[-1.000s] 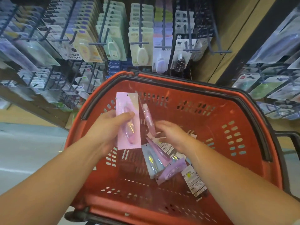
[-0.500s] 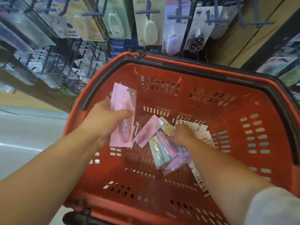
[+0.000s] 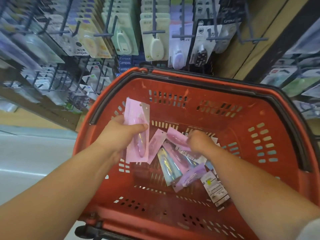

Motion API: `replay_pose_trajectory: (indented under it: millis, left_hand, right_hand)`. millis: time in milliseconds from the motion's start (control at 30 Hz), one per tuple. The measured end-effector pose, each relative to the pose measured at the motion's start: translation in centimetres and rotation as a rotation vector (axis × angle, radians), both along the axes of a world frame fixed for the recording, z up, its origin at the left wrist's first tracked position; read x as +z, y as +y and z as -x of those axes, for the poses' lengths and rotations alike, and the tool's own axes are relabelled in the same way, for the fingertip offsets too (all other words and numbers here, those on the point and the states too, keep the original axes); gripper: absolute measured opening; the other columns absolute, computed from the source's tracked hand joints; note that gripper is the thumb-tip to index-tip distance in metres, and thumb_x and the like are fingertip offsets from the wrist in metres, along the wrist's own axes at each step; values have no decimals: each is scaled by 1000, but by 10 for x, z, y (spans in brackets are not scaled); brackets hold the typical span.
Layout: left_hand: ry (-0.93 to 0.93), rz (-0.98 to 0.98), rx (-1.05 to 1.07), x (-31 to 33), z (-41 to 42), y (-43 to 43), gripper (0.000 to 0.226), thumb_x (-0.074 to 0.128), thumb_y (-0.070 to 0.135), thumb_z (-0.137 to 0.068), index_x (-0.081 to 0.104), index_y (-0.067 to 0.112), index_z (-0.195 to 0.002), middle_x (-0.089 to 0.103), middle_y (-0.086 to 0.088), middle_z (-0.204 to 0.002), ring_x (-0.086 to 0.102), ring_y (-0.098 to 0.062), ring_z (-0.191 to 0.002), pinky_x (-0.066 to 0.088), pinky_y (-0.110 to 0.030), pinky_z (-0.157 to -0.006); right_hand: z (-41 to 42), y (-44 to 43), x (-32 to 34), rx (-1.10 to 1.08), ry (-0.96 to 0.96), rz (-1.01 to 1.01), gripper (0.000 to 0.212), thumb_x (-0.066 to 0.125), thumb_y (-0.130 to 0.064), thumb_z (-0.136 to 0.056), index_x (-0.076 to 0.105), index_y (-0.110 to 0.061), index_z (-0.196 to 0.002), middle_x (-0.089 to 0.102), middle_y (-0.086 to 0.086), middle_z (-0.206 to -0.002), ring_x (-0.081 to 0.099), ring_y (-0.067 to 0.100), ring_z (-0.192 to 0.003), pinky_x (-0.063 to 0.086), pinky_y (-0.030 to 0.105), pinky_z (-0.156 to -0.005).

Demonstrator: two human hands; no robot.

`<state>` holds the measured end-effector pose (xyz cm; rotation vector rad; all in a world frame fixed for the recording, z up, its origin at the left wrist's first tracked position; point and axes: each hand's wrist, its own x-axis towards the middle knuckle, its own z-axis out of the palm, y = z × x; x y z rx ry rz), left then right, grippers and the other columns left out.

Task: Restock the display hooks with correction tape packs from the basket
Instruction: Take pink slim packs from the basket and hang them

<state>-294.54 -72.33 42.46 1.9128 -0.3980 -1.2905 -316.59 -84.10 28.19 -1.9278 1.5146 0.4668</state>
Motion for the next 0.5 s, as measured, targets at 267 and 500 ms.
replay_pose_trajectory:
  millis: [267,500]
  left_hand:
    - [126,82,150,4,14,-2,17,74,9,-96,66,12,-111,78,-14,-97,77,-28,-69,60,-39,-53]
    - [219,245,215,18,33,-5,20,61,18,-103,68,15,-122,79,-14,-112,79,-28,-91,62,-49,-82]
  right_hand:
    - [-4,21,110,-590,-921,-370,15,62,-10,-98,75,-6,-91,68,6,-72,60,19,-58,42,26,-54]
    - [-33,44,139,-528,-1053,-368,17,64,-14,-99,73,-10,-85,69,5,-77,62,19,-65,48,25,-51]
